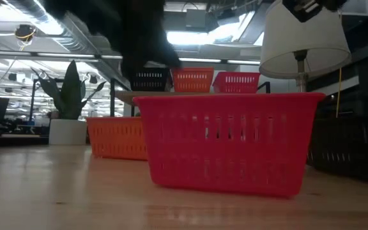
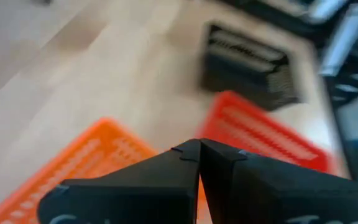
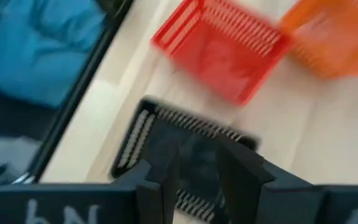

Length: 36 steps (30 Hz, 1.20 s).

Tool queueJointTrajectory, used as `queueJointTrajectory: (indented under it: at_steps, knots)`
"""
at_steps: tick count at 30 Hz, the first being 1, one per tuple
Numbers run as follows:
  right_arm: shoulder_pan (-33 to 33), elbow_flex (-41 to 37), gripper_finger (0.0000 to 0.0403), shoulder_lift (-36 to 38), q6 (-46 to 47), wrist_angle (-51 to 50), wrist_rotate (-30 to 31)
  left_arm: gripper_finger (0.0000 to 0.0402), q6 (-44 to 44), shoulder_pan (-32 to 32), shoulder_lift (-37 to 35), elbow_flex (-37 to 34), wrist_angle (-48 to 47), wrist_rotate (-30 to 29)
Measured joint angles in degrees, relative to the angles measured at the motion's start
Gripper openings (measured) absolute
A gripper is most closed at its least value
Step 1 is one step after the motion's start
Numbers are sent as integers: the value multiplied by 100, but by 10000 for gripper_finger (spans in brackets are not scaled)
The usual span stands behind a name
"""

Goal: Stack baskets on shelf by color
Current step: Move the black bin to the center of the table

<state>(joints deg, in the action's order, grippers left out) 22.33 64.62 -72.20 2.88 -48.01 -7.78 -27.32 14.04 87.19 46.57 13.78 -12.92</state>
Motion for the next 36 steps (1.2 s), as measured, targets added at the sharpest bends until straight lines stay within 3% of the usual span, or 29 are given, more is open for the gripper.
queueJointTrajectory:
  at_steps: [6,10,15,19,27,32,36]
  knots:
    - [-3,-236,102,-180,48,1212,1112,0,-29,1079,-756,11,-815,-680]
    - [-2,-308,102,-517,127,920,1120,1,-816,1801,-1054,11,-1638,-1336]
    - [0,-315,102,-914,797,-241,1388,2,-1281,2368,-1008,9,-1865,-1874]
    - [-4,-319,102,-1101,893,-422,1474,12,-1574,2457,-829,11,-1844,-2158]
    - [-2,-316,102,-1766,1024,-247,-155,49,-1604,2379,-565,13,-1838,-2220]
    - [-26,-316,102,-2456,451,-125,-78,61,-1606,2268,-539,11,-1835,-2228]
    - [-177,-316,102,-2843,-126,119,616,62,-1603,2157,-539,12,-1837,-2230]
